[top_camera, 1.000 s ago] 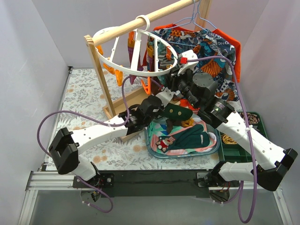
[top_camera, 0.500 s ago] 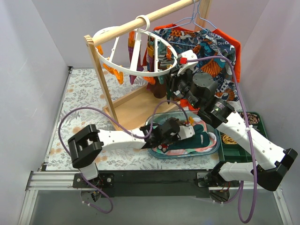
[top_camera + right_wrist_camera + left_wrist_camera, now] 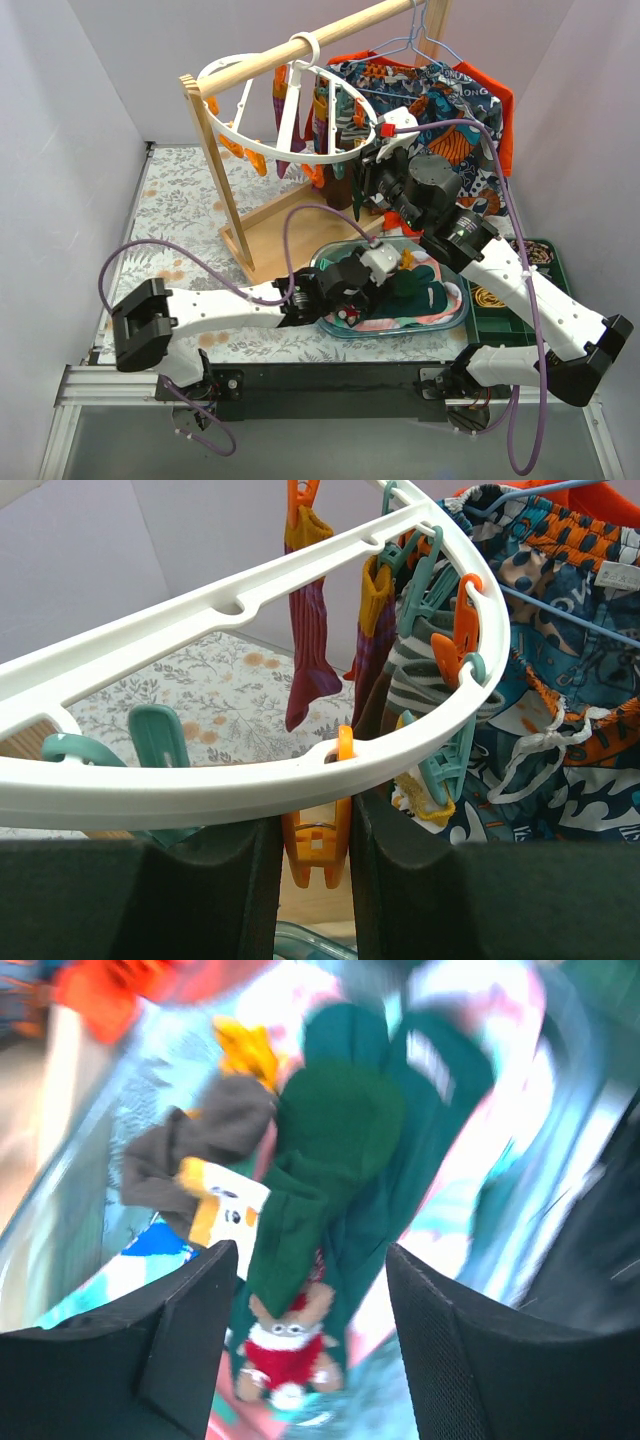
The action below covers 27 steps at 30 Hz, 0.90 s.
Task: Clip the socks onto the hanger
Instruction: Adjust the sock in the bin.
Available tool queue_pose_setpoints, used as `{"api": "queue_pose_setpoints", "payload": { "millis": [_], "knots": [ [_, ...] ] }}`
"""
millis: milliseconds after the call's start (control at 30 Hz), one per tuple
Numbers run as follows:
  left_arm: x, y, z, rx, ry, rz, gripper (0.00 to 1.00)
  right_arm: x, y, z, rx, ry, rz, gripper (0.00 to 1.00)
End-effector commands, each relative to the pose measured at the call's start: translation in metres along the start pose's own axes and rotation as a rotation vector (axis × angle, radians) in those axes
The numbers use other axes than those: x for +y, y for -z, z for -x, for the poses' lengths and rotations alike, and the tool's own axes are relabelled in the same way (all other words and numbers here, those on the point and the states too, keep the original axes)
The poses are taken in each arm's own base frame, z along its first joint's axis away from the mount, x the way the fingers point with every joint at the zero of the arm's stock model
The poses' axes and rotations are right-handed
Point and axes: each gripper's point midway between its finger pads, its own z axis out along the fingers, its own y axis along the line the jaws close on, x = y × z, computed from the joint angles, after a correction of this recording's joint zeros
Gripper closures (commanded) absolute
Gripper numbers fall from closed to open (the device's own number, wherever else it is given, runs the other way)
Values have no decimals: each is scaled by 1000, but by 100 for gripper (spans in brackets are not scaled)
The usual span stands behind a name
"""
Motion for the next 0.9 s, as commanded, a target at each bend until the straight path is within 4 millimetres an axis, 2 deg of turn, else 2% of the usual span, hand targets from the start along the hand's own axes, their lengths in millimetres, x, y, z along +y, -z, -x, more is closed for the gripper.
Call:
{"api": "queue_pose_setpoints", "payload": {
  "millis": [0, 67, 100, 167, 200, 267, 400, 600, 867],
  "knots": [
    [28, 31, 36, -126, 441, 187, 40, 4, -2, 18, -57, -11, 16, 99],
    [32, 33, 32, -105, 607, 225, 41, 4, -3, 17, -54, -10, 14, 99],
    [40, 32, 30, -95, 665, 248, 41, 3, -3, 17, -56, -9, 13, 99],
    [41, 26, 23, -58, 801, 256, 43, 3, -3, 17, -56, -7, 12, 99],
    [50, 22, 20, -48, 841, 272, 44, 2, -3, 18, -57, -7, 11, 99],
    [52, 12, 9, -8, 913, 283, 46, 2, -3, 17, -54, -4, 11, 99],
    [75, -3, -3, 30, 1025, 337, 49, 1, -2, 17, -54, -4, 9, 99],
    [73, -26, -6, 81, 1014, 335, 48, 1, -2, 16, -53, -4, 11, 99],
    [62, -45, -40, 194, 1016, 339, 51, 1, -2, 15, -52, -8, 14, 99]
  ]
}}
